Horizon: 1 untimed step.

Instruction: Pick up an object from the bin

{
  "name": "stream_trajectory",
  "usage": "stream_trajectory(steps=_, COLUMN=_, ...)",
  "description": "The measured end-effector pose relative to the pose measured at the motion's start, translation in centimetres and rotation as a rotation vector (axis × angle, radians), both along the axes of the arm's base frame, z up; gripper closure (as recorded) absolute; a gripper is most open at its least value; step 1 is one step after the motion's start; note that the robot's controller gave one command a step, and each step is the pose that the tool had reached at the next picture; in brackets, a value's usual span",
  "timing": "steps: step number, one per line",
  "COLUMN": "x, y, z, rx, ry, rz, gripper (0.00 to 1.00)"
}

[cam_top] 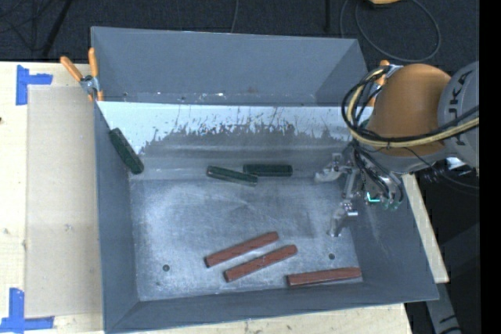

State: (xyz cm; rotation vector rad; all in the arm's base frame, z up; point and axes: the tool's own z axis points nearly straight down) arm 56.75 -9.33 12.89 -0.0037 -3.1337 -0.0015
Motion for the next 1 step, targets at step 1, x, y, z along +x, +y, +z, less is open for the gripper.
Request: stream_trajectory(steps=1, x=0.19, y=0.02, z=0.36, rx=-0.001, ry=-0.007, rz=0.003, gripper=0.0)
